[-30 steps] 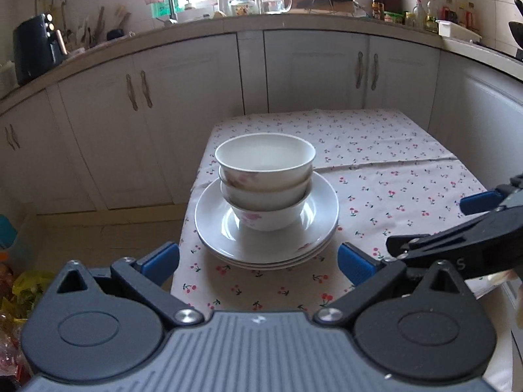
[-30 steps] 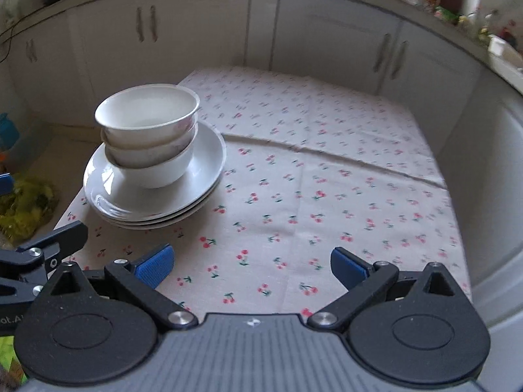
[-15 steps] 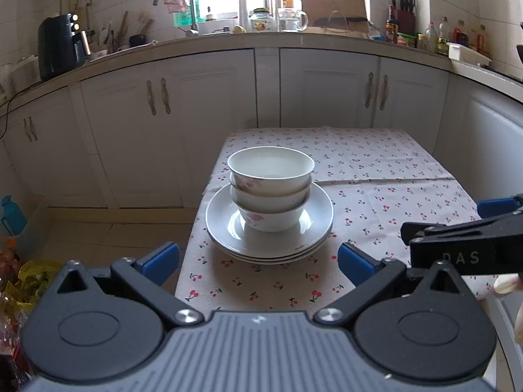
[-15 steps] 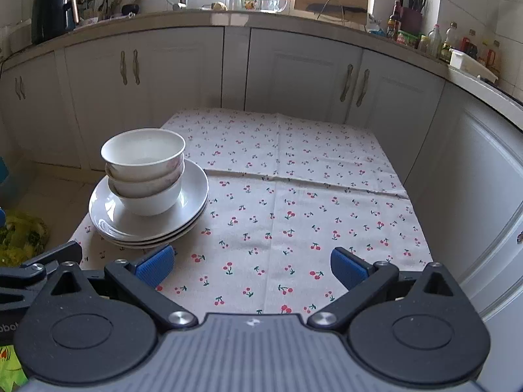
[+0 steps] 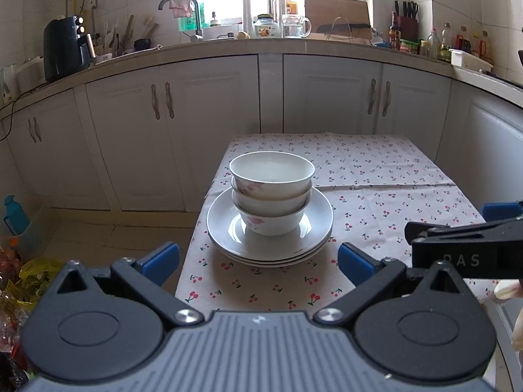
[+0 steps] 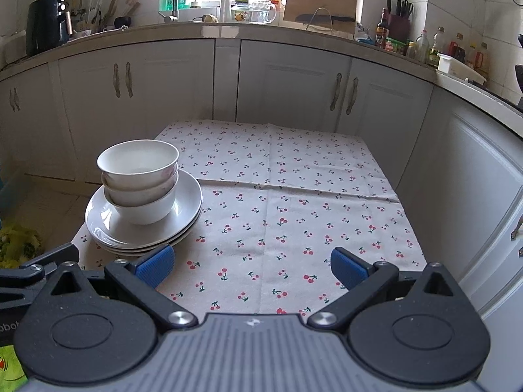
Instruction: Organize plates and bowls
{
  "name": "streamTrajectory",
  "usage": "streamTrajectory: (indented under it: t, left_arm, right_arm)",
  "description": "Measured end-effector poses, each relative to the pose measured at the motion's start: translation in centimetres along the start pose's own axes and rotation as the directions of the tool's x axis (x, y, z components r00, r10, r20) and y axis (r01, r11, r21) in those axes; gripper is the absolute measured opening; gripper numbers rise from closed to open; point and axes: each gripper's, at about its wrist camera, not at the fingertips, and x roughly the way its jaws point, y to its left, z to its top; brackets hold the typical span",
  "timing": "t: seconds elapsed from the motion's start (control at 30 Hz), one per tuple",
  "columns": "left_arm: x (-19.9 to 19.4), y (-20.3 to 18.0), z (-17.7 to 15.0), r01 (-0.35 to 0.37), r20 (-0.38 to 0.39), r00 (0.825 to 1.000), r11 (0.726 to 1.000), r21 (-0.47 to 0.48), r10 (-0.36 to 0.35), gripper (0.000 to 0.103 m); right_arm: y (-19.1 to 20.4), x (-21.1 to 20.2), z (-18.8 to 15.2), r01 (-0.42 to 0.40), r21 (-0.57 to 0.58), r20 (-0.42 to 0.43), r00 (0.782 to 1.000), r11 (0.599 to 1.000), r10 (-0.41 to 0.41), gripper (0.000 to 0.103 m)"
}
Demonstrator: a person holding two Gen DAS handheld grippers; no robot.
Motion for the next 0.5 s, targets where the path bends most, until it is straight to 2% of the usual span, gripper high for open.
streamTrajectory:
  t: [0.5]
  left_arm:
    - [-0.13,0.05,0.05,-0.002,0.005,1.0,1.0,-0.001,0.002,0.102]
  right_arm:
    - [0.12,-0.22,0.07,0.013,-0.007,0.009,1.0,1.0,-0.013,0.103]
